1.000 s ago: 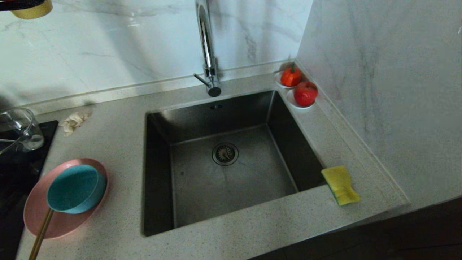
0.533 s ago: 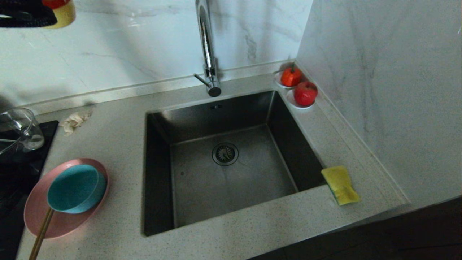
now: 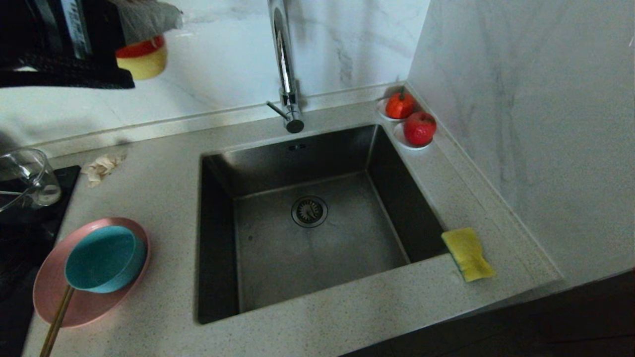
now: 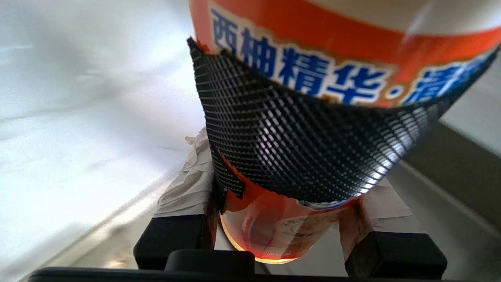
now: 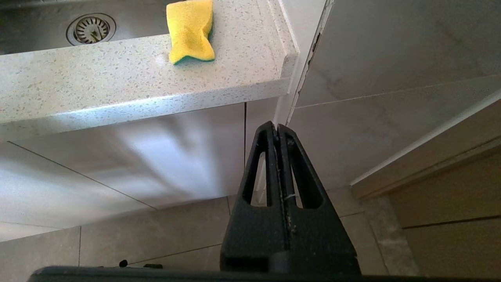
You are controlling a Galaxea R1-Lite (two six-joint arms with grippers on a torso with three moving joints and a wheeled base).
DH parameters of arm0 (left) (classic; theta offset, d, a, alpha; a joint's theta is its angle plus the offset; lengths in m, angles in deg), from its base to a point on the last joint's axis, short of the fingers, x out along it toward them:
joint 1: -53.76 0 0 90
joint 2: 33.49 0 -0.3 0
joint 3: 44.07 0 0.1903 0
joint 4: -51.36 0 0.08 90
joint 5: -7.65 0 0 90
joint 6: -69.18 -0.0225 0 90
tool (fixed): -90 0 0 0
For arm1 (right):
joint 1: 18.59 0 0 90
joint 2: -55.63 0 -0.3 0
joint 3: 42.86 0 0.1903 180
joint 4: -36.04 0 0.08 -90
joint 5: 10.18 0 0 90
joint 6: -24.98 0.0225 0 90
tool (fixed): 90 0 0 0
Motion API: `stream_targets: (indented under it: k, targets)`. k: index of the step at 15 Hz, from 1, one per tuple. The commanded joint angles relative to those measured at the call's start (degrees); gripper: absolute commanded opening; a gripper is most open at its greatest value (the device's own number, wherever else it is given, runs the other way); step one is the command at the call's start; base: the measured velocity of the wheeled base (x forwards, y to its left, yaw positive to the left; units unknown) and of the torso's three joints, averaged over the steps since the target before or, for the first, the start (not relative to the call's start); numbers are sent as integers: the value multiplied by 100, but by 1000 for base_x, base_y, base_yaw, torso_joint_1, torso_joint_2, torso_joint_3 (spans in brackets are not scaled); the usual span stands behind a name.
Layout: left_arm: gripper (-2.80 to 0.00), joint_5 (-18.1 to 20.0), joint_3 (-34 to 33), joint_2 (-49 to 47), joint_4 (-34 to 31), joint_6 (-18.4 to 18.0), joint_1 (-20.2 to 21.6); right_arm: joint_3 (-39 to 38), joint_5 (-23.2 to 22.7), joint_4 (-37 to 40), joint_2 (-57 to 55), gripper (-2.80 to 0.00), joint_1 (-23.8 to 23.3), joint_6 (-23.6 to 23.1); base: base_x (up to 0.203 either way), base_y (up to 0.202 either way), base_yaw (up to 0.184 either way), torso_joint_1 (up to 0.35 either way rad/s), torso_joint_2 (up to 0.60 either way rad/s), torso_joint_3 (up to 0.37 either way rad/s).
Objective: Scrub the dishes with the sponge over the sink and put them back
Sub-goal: Squeeze it onto the sponge
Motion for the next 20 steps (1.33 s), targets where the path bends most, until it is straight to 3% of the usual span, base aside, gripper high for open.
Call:
stream_targets:
  k: [1, 20]
  targets:
    - [-280, -111, -119, -225, -96, -19, -357, 0, -4, 0, -1, -280, 0, -1, 0, 0, 0, 0, 0, 0]
    - [-280, -150, 92, -1612, -89, -282, -1287, 0, -4, 0, -1, -280, 0, -1, 0, 0, 0, 0, 0, 0]
